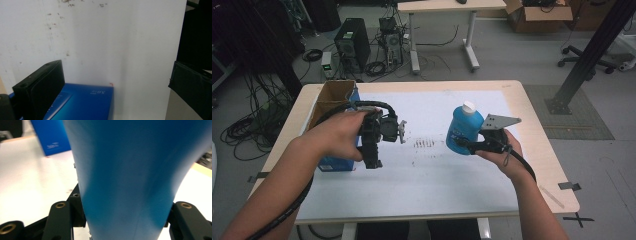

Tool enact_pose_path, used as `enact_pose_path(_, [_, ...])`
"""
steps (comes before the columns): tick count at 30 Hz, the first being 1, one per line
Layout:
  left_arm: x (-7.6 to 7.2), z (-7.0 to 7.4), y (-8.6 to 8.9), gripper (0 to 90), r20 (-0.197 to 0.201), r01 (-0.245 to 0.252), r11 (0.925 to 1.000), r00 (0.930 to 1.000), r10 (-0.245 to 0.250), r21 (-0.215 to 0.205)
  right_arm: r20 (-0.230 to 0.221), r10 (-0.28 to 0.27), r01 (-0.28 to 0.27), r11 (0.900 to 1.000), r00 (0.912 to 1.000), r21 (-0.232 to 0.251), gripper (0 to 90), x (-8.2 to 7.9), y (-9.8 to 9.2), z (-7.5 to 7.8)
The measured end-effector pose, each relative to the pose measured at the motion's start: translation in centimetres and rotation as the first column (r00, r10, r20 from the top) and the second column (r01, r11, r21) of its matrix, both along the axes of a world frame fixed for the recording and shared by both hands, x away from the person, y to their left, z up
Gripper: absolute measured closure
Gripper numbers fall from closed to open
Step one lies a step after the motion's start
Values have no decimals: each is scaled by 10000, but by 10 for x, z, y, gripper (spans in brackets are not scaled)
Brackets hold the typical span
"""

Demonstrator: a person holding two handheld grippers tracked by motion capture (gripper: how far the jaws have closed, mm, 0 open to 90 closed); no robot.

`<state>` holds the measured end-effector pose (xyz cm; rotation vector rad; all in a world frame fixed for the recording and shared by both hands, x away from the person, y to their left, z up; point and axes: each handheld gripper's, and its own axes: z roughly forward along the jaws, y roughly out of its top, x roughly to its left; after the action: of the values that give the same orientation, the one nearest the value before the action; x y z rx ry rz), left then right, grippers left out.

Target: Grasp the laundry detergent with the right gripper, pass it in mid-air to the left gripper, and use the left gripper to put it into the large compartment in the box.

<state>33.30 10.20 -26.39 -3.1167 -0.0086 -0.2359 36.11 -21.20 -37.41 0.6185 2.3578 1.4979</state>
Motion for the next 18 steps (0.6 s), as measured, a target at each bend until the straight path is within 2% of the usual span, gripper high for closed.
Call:
enact_pose_path(1, [0,2,-2,2,22,34,10000,10000,-34,-31,-47,350,-350,9994,9994,-81,439,-4,0,5])
enact_pose_path(2, [0,2,-2,2,22,34,10000,10000,-34,-31,-47,350,-350,9994,9994,-81,439,-4,0,5])
enact_pose_path(5, [0,5,-6,2,25,48,10000,10000,-48,-58,-45,1002,-1003,9941,9950,-404,439,-12,2,11])
enact_pose_path(6, [0,5,-6,2,25,48,10000,10000,-48,-58,-45,1002,-1003,9941,9950,-404,439,-12,2,11])
enact_pose_path(11, [0,6,-9,2,23,74,10000,10000,-74,-13,-120,1697,-1701,9830,9854,-692,439,-20,6,14])
enact_pose_path(16, [-1,9,-14,2,-1,145,9999,9999,-145,-40,-266,2358,-2372,9682,9714,-800,439,-26,11,10])
enact_pose_path(18, [-1,10,-14,2,-29,186,9998,9998,-186,-45,-308,2412,-2429,9668,9700,-792,440,-27,12,9])
